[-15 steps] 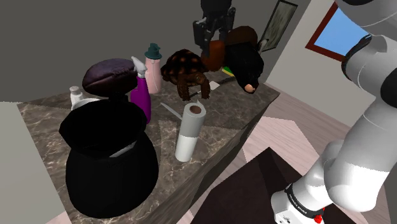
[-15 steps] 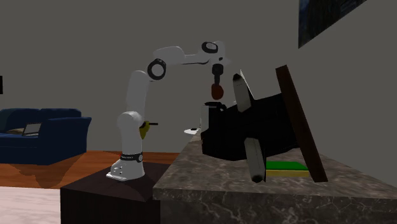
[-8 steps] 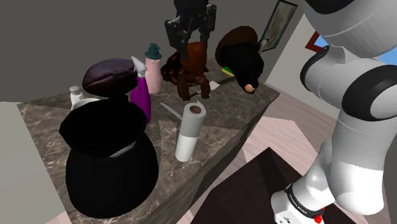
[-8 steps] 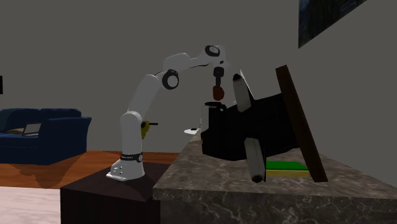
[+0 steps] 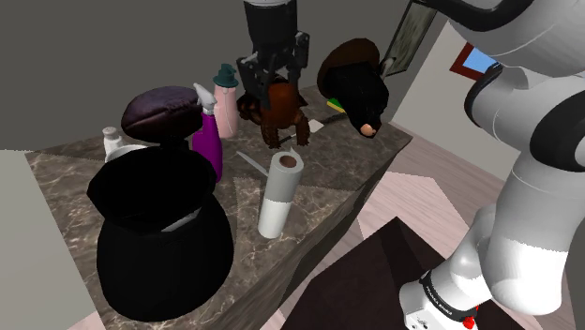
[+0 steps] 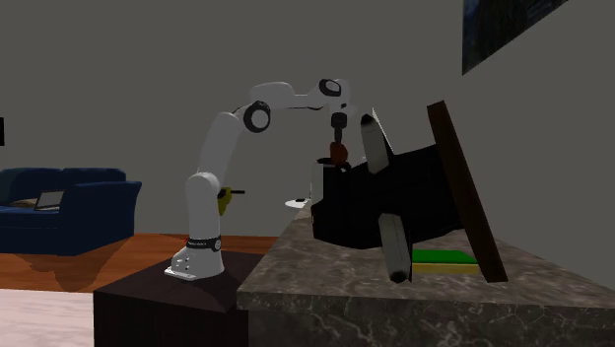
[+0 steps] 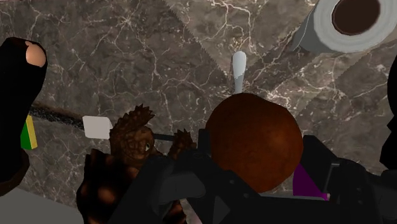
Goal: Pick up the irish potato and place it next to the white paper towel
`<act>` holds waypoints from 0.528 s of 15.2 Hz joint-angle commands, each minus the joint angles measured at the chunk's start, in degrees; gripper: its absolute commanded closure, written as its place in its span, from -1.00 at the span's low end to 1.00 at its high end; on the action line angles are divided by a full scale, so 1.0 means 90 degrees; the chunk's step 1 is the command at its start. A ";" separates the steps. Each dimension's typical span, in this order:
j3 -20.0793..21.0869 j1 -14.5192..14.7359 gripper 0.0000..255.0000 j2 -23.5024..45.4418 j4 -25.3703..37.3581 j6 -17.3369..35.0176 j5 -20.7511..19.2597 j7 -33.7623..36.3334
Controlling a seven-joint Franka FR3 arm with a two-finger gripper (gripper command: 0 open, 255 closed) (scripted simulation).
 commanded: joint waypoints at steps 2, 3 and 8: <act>0.0007 -0.0153 1.00 -0.0252 -0.0660 0.0418 0.0144 0.0072; 0.0007 -0.0187 1.00 -0.0307 -0.0827 0.0532 0.0177 0.0091; 0.0000 -0.0318 1.00 -0.0528 -0.1573 0.1066 0.0302 0.0178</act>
